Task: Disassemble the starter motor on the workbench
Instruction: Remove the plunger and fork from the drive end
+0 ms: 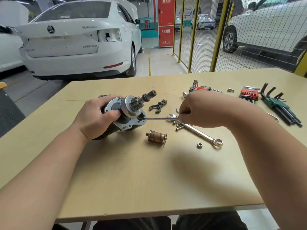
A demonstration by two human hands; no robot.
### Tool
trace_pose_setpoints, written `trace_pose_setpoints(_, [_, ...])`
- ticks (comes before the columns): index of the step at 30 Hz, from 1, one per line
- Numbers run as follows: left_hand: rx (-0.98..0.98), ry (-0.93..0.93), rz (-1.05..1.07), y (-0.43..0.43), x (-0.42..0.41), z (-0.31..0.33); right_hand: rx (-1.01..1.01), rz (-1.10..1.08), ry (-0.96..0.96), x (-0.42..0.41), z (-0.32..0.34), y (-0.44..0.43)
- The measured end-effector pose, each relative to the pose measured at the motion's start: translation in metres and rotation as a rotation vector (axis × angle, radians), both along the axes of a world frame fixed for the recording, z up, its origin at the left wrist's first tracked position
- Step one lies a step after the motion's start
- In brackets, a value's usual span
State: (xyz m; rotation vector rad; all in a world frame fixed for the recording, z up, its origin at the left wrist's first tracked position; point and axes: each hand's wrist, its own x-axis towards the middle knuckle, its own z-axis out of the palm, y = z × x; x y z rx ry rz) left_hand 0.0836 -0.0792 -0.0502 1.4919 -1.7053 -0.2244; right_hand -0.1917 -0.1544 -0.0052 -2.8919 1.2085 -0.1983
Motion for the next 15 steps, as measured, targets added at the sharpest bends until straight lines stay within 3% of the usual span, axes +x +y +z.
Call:
trace_pose_setpoints(8, [-0.002,0.025,-0.034,0.000,0.009,-0.002,0.017,-0.044,-0.007,-0.007,-0.005,-0.001])
trace_pose_setpoints(11, [-0.006,0.040,-0.075,0.001,0.014,-0.004,0.111,0.023,-0.054,-0.011,-0.015,0.015])
trace_pose_setpoints(15, [-0.013,0.046,-0.125,0.002,0.014,-0.004,0.132,0.129,0.102,-0.005,-0.026,0.035])
